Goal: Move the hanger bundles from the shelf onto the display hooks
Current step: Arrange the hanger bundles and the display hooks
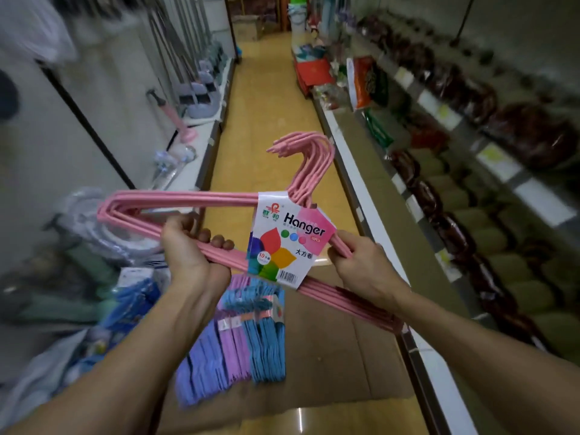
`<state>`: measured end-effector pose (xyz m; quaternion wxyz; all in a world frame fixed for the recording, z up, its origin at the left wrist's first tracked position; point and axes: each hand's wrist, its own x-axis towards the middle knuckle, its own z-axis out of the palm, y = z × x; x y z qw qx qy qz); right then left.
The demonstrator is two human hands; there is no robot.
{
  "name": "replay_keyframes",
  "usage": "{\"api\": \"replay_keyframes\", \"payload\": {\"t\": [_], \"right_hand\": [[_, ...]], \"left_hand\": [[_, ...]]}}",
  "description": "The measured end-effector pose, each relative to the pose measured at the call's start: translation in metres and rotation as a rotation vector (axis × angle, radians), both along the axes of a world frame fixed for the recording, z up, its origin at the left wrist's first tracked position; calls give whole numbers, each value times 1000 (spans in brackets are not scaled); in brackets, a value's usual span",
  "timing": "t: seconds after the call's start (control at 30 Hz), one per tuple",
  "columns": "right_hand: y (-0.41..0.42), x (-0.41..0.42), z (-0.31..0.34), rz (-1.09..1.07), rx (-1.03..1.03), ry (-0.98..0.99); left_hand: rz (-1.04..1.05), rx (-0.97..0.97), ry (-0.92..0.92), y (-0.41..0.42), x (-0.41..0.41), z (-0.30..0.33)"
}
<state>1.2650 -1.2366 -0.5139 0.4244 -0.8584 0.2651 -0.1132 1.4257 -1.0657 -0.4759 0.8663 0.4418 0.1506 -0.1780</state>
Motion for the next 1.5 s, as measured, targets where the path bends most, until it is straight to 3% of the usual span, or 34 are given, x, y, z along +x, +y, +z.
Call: {"api": "replay_keyframes", "payload": {"t": [0.27,0.57,0.73,1.1,1.5], "right_hand": [[41,-5,287,36,-83,-122],[89,-34,477,139,-180,-260],[106,-45,511,172,-219,-352],[141,-42,541,512,-217,-496],[260,-67,544,931,-82,-574]], "left_hand": [[92,-68,-122,50,-27,292],[133,-212,-266,112,-80,482],[133,-286,-350,146,-111,513],[424,-343,-423,198,-193,553],[894,-166,-422,308,-324,549]]}}
